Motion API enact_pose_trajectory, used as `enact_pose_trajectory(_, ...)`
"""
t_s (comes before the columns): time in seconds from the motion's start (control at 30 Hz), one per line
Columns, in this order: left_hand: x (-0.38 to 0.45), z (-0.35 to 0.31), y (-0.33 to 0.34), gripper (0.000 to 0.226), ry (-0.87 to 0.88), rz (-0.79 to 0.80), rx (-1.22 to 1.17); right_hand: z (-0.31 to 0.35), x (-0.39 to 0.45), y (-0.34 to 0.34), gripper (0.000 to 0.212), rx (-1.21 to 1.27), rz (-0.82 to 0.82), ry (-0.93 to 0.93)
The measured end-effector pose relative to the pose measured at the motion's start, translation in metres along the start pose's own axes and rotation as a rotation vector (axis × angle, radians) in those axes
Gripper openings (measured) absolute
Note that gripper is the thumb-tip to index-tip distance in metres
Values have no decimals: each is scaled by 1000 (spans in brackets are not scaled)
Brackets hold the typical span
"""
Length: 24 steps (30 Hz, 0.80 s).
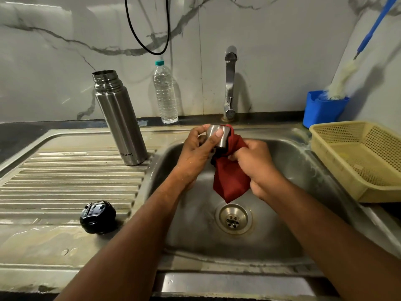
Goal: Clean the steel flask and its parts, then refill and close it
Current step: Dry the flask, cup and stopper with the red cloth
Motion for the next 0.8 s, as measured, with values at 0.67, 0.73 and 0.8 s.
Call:
enact_pose_trajectory(0.67,-1,0,5,17,36,-8,50,4,-2,0,32,3,1,41)
enact_pose_trajectory(0.73,-3,1,8,17,28,-24,98,4,-10,3,34,-190,36,-82)
enact_pose_trajectory(0.8,-3,0,4,20,27,-94,184,8,-19,9,46,-379,80,-283)
Point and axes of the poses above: each hand's wrist, its own x-axis towards the middle knuckle, its own y-axis out of the palm, z = x × y, the point moved 2 cm from there along x, towards the middle knuckle, and after that the axes turned 10 degrees about -y, right-handed, at the moved point
